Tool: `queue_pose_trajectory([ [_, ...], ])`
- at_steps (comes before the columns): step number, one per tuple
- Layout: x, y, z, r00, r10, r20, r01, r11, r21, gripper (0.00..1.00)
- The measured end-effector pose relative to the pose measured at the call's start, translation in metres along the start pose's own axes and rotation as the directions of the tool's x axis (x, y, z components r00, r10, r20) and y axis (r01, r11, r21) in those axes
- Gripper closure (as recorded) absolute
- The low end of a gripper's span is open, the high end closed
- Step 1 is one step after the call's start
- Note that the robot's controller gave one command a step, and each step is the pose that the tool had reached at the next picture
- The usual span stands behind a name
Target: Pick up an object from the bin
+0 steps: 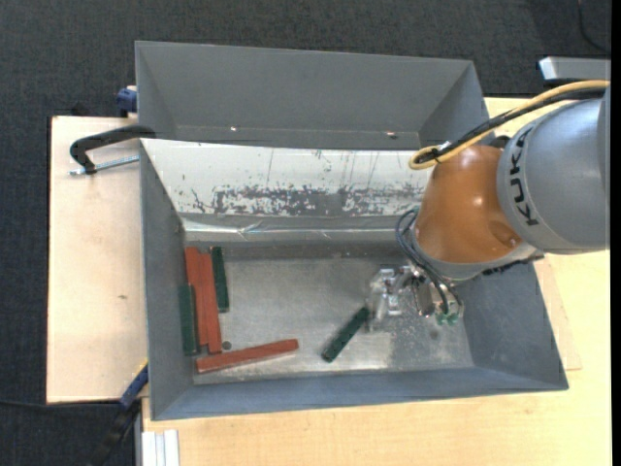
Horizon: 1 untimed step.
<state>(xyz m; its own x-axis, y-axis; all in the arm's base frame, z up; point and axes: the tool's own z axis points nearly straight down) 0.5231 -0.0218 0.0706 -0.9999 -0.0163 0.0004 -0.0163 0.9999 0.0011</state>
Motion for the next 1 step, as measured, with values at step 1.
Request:
queue_pose_trajectory([
  [1,0.0,0.0001,0.0,1.0,0.0,0.0,0.0,1.0,0.0,0.0],
])
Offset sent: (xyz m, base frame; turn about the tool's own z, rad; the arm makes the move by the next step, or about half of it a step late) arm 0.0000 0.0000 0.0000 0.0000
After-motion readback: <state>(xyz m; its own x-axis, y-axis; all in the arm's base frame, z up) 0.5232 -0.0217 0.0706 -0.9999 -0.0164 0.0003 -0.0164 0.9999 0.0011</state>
